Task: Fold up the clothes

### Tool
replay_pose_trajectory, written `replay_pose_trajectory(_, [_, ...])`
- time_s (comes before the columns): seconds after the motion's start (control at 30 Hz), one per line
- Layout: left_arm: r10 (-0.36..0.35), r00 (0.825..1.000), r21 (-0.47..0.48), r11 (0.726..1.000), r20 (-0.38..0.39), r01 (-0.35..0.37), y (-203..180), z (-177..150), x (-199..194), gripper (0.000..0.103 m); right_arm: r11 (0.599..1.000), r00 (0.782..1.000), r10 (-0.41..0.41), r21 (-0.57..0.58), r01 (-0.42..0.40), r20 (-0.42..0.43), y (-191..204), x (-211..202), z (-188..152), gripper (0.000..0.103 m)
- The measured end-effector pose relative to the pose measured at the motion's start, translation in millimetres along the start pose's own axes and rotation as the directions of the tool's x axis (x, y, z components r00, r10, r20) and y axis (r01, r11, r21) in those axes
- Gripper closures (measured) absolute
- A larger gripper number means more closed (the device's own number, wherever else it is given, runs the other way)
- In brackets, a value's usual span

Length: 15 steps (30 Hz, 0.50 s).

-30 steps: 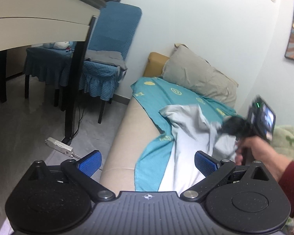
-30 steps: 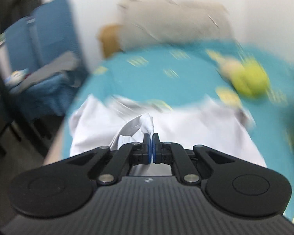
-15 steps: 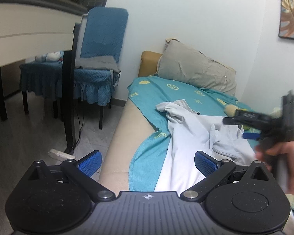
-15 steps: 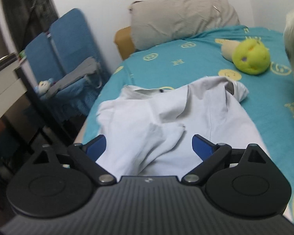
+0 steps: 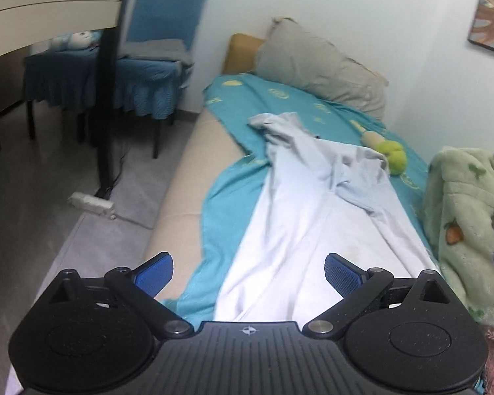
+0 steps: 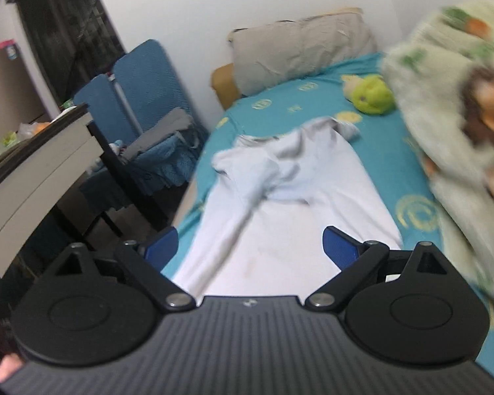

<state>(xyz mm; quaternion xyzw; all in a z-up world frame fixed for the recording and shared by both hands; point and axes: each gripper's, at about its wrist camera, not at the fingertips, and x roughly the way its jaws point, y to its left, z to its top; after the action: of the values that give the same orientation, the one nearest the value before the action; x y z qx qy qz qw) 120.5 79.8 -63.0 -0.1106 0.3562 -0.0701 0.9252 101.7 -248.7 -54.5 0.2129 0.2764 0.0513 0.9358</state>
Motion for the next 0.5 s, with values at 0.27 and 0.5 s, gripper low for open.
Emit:
replay_pose_trajectory(0.27, [0.058,0.987,0.082,0.996,-0.151,-0.046,-13,-19,-5,0.013,0.997,1.000,0.020,0.080,-0.020,0.009,-19,12,8,0.007])
replay_pose_trajectory(0.5, [0.017,0.933,-0.187,0.978,-0.361,-0.090,37,-15,16,0.028,0.988,0.999,0.053,0.149,-0.051,-0.008,-39,16,13,0.007])
